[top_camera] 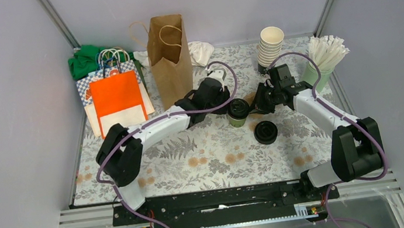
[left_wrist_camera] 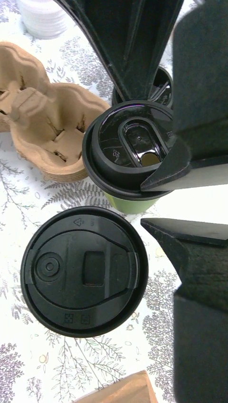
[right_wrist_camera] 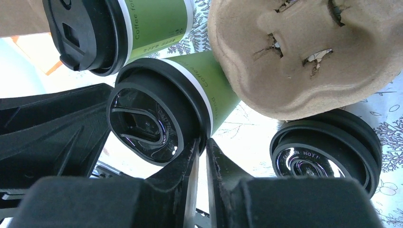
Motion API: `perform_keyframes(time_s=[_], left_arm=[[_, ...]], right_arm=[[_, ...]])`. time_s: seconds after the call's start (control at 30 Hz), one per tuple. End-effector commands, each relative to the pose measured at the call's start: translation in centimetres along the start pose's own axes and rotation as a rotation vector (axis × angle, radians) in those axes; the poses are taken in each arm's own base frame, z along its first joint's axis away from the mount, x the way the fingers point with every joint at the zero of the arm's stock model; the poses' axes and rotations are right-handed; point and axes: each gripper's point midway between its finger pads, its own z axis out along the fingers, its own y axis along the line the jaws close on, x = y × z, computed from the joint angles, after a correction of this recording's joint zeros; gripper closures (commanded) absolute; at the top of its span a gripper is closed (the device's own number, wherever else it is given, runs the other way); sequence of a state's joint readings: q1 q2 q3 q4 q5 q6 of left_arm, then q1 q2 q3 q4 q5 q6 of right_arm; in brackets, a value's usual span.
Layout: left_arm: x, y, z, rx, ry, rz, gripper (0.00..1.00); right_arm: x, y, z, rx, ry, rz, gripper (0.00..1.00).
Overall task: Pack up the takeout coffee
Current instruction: Close the cup lid on the coffee cup.
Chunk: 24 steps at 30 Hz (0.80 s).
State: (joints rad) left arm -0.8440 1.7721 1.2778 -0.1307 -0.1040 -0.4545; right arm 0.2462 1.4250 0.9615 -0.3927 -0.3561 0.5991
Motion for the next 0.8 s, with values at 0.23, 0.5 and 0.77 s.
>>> perform_keyframes(time_s=[0.23,0.5,0.77], left_arm=[[-0.6,-4.0,-3.0,0.197,0.091,-0.016,0.62],[-1.2,-3.4,-4.6,0.229,0.083,-0.06,0.61],[-0.4,-2.8,-4.7,0.253,0.109,-0.096,0.6]], right_arm=[[-0.3,0.4,0.0,0.001,0.002,-0.029,0.89],[0.1,1.7,-0.6,-0.052,0.057,-0.052,0.95],[0.5,2.6,-1.3,-0.067,0.109,-0.047,1.0]])
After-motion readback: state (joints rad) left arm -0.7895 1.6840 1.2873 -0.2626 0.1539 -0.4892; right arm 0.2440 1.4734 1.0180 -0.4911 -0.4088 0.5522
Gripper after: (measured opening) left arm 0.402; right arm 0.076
